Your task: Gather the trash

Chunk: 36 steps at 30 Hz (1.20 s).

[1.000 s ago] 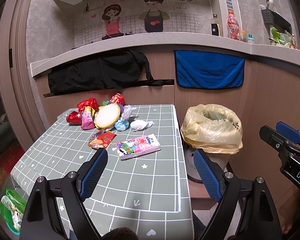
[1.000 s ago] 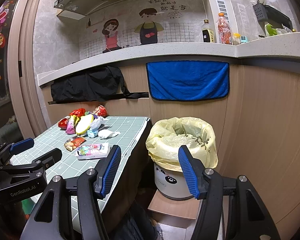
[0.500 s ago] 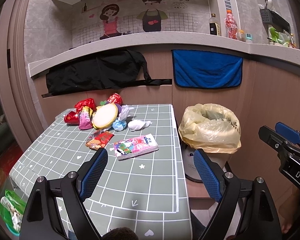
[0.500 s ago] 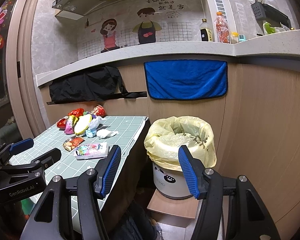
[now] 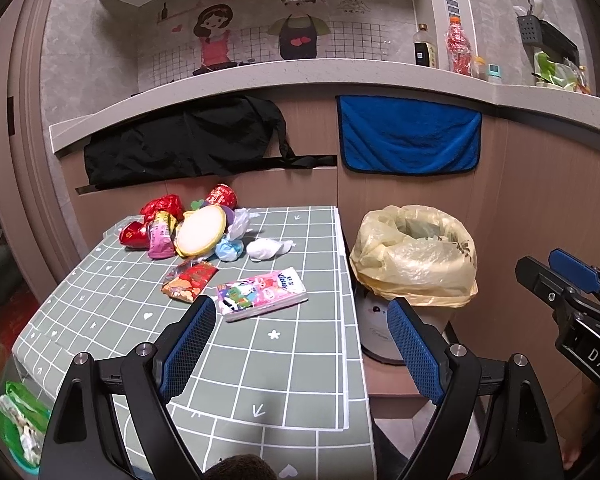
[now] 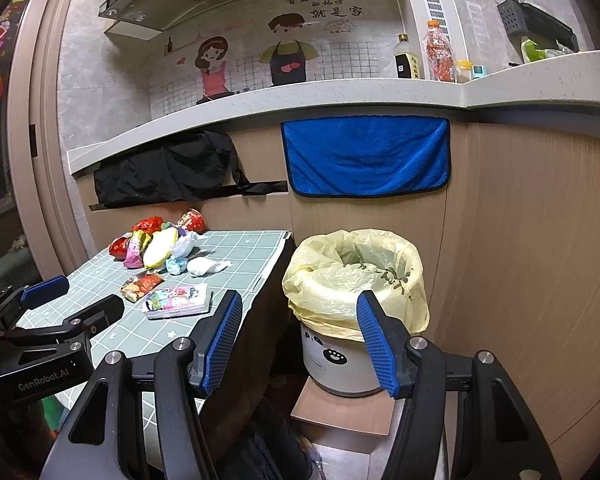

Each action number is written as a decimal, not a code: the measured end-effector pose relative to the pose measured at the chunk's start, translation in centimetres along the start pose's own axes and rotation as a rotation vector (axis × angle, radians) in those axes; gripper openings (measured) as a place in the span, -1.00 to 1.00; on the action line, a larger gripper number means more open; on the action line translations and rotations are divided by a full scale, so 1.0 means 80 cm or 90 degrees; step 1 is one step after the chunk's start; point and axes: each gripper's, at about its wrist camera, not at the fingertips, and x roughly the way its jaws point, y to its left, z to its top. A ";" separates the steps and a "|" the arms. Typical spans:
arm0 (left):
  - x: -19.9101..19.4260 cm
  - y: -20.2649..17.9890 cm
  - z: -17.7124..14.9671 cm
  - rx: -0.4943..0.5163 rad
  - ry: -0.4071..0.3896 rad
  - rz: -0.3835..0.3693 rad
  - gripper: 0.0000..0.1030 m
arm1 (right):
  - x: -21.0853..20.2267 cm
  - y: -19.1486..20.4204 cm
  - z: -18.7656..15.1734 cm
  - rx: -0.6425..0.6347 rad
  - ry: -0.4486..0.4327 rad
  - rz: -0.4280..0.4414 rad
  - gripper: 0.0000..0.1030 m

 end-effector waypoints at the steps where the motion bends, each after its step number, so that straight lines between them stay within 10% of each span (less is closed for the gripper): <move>1: 0.002 0.000 0.001 -0.002 0.000 -0.002 0.69 | 0.002 0.001 0.001 0.000 0.001 -0.001 0.11; 22: 0.090 0.035 0.019 -0.043 0.042 -0.051 0.69 | 0.063 -0.025 0.028 -0.002 0.013 -0.028 0.11; 27: 0.126 0.084 0.029 -0.042 0.041 -0.104 0.69 | 0.089 -0.013 0.031 -0.017 0.017 -0.013 0.11; 32: 0.189 0.123 0.027 -0.003 0.130 -0.261 0.69 | 0.133 -0.002 0.031 -0.031 0.039 0.012 0.11; 36: 0.230 0.126 0.028 0.048 0.157 -0.277 0.70 | 0.166 0.007 0.025 -0.037 0.071 0.028 0.11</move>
